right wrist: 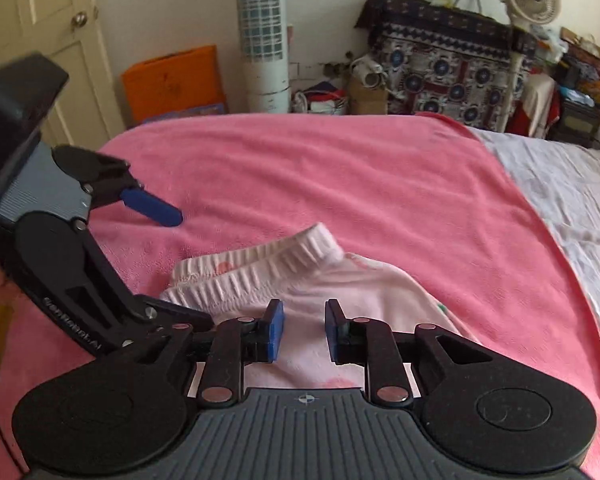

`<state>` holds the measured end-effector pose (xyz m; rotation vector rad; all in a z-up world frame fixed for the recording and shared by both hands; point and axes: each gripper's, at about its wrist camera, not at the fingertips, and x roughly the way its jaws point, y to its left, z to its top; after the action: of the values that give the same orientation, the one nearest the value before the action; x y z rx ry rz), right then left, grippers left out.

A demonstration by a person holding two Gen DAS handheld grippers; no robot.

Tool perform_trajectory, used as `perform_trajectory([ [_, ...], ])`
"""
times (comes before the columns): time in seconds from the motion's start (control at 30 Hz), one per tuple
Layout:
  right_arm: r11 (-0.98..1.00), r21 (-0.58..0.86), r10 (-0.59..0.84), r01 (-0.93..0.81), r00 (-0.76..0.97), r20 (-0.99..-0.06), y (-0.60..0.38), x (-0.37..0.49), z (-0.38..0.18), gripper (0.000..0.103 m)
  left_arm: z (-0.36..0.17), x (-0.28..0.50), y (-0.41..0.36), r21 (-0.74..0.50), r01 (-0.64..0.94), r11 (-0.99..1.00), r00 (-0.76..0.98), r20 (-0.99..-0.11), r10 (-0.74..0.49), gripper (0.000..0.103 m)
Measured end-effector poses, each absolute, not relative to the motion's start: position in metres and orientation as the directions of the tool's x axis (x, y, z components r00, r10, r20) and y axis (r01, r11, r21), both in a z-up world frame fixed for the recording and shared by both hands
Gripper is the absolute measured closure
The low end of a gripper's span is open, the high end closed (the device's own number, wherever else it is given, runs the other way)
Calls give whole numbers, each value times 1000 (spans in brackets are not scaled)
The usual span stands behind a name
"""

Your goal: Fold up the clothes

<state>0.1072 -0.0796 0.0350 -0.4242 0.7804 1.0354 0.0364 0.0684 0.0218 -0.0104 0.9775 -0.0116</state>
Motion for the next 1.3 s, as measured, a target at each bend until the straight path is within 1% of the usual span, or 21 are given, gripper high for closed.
perform_trajectory([
  [0.03, 465, 33, 597, -885, 286, -749, -59, 108, 25, 79, 21, 37, 68, -10, -10, 1000, 563, -826, -3, 0],
  [0.07, 489, 79, 640, -869, 296, -709, -53, 115, 21, 78, 21, 38, 70, -21, -31, 999, 563, -826, 0, 0],
  [0.17, 563, 272, 681, -781, 251, -688, -61, 138, 23, 78, 21, 41, 76, -51, -59, 997, 562, -827, -9, 0],
  [0.23, 577, 280, 672, -767, 251, -696, -75, 137, 32, 76, 22, 40, 75, -38, -37, 999, 559, -829, -10, 0],
  [0.3, 594, 232, 649, -771, 288, -704, -97, 131, 44, 61, 25, 39, 78, -48, -28, 998, 551, -834, -25, 0],
  [0.33, 600, 214, 643, -771, 305, -702, -109, 126, 49, 57, 26, 40, 81, -68, -33, 997, 544, -838, -39, 0],
  [0.4, 624, 173, 605, -762, 331, -724, -140, 113, 49, 45, 26, 42, 86, -91, -38, 995, 532, -845, -57, 0],
  [0.5, 663, 24, 455, -748, 378, -806, -178, 84, 31, 41, 26, 47, 82, -66, -29, 997, 514, -857, -42, 0],
  [0.53, 663, -8, 446, -748, 404, -799, -194, 72, 29, 40, 26, 49, 80, -56, -23, 998, 509, -860, -36, 0],
  [0.6, 688, -58, 404, -723, 448, -797, -231, 48, 26, 31, 28, 53, 78, -46, -13, 999, 500, -866, -33, 0],
  [0.67, 767, -27, 347, -641, 450, -823, -267, 42, 31, 27, 34, 57, 80, -50, -22, 998, 494, -869, -33, 0],
  [0.7, 824, -21, 292, -567, 455, -841, -290, 42, 34, 24, 41, 58, 81, -32, -47, 998, 505, -863, -4, 0],
  [0.73, 875, -18, 234, -484, 455, -859, -312, 42, 36, 22, 47, 59, 81, -10, -77, 997, 517, -855, 31, 0],
  [0.8, 944, -25, 139, -330, 463, -876, -350, 43, 38, 22, 62, 62, 87, 91, -193, 977, 533, -826, 183, 1],
  [0.83, 969, -20, 101, -246, 471, -876, -366, 42, 41, 22, 69, 63, 91, 109, -248, 963, 534, -814, 230, 2],
  [0.9, 996, 6, 46, -84, 493, -869, -397, 38, 49, 22, 82, 63, 92, 94, -289, 953, 551, -798, 245, 3],
  [1.0, 999, 43, 41, -10, 564, -825, -416, 30, 56, 22, 100, 60, 50, 78, -135, 988, 625, -767, 146, 3],
  [1.07, 999, 42, 17, 27, 599, -801, -421, 32, 57, 22, 101, 58, -3, 91, 32, 995, 644, -764, 49, 3],
  [1.2, 990, -12, -101, 141, 639, -762, -445, 44, 51, 22, 69, 57, -85, -38, 234, 971, 562, -810, -168, 2],
  [1.23, 983, -35, -141, 179, 628, -765, -461, 52, 44, 22, 57, 55, -101, -54, 268, 962, 525, -829, -193, 2],
  [1.3, 964, -81, -222, 254, 597, -771, -494, 68, 27, 22, 34, 51, -125, -19, 312, 950, 461, -871, -169, 3],
])
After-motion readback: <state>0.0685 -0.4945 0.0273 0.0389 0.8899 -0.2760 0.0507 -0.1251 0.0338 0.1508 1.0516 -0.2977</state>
